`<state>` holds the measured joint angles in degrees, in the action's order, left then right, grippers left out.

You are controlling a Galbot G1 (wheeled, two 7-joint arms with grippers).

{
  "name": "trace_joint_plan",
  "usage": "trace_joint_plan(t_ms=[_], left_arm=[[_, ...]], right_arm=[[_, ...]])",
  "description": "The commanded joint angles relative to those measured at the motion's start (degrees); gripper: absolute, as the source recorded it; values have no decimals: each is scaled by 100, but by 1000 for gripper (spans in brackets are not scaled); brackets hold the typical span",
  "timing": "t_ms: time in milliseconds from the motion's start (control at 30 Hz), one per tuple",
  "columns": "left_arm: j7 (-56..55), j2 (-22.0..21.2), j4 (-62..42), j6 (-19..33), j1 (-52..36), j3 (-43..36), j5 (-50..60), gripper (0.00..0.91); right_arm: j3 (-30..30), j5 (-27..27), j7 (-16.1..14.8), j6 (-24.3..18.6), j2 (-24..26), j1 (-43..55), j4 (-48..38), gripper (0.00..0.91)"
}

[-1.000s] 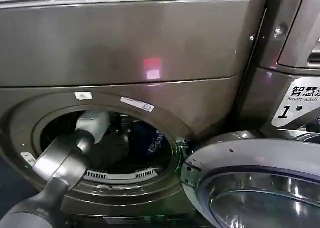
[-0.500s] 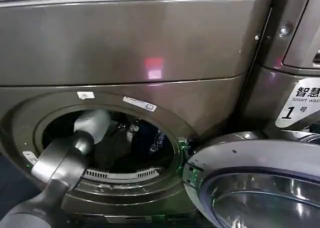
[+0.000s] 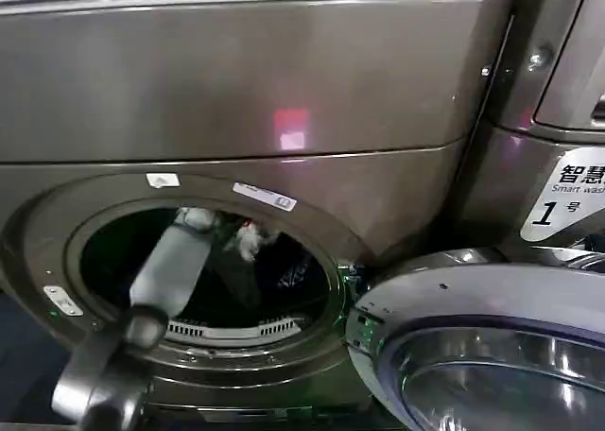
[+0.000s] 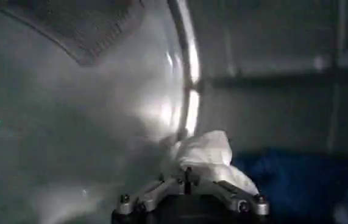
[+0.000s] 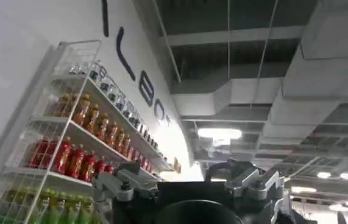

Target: Grasp the clothes from the dryer.

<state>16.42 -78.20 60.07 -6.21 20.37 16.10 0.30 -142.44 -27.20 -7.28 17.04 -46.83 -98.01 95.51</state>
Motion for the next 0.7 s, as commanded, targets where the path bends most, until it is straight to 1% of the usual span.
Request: trace_joint_plan(t_ms=[33, 167, 233, 333, 433, 700], left_arm=[[-2617, -568, 1396, 208, 1163, 460, -172, 23], [-2976, -749, 1563, 543, 1522, 493, 175, 23], [-3125, -859, 1662, 589, 1629, 540, 323, 23], [-3247, -974, 1757, 472, 1806, 559, 498, 23], [-3224, -1081, 1827, 397, 1890, 611, 556, 23], [-3169, -1036, 1824, 360, 1790, 612, 615, 23]], right_arm=[[-38, 1, 72, -103, -15, -25, -2, 907], [-58, -155, 118, -203, 34, -8, -12, 907], [-74, -233, 114, -223, 32, -2, 20, 907], [-148, -323, 55, -150, 25, -10, 59, 907], [-168, -420, 85, -242, 23, -30, 79, 907], [-212, -444, 117, -320, 19, -36, 49, 907]])
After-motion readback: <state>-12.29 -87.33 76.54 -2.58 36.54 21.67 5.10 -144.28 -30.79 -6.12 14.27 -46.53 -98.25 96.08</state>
